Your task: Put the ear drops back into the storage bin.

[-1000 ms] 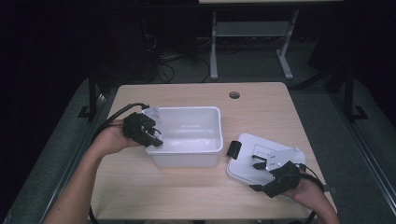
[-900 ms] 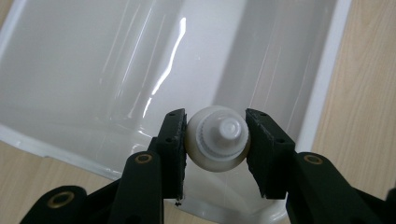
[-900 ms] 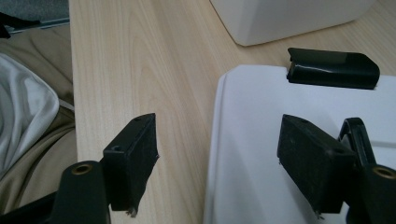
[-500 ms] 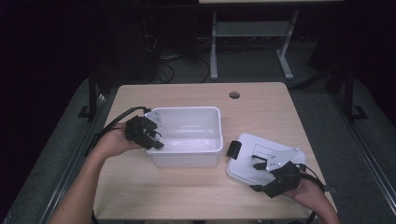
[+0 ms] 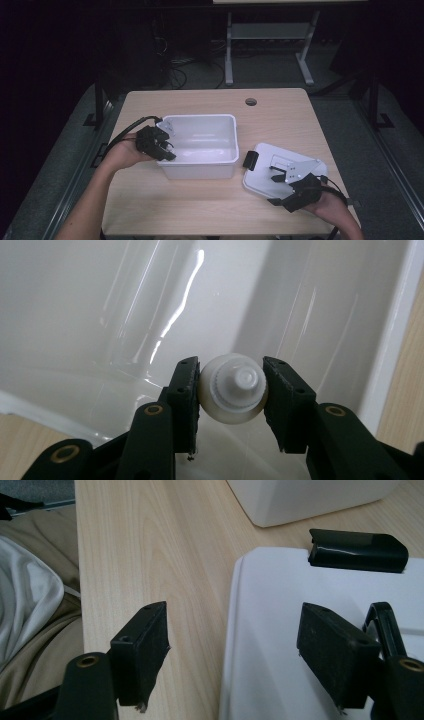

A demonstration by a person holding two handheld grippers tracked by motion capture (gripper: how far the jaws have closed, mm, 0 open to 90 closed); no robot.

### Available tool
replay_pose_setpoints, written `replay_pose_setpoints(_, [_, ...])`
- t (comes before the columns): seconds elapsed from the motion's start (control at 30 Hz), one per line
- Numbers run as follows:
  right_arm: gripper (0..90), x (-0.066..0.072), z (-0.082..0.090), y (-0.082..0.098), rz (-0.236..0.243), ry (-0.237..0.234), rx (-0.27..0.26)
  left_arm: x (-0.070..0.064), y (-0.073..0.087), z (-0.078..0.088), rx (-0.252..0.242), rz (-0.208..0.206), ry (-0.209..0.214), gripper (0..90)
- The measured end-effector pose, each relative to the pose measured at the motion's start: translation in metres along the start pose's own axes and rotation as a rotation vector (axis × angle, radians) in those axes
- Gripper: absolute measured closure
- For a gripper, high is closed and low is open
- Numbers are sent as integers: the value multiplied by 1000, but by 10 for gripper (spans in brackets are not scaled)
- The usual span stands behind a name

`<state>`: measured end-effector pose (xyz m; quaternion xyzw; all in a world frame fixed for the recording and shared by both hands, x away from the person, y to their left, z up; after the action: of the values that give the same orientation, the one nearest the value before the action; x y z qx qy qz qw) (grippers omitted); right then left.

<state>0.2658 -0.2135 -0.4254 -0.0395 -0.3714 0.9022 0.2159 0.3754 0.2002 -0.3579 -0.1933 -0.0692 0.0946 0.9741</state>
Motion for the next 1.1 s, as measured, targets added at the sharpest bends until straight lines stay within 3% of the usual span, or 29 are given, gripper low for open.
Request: replay_pose_setpoints(1.1, [280, -1, 3, 2, -1, -3, -10, 3, -3, -11, 27, 1, -2, 595])
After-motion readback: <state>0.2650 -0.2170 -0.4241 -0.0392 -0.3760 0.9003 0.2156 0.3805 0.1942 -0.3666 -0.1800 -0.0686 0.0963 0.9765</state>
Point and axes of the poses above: each handheld gripper's, and its own axes: z roughly backward along the jaws, y roughly out of its underside, x roughly to its left, the point moved 1 cm from there along -z, roughly forward along the jaws, and after that the axes turned 7 degrees about -z, right-handed, at the moved point
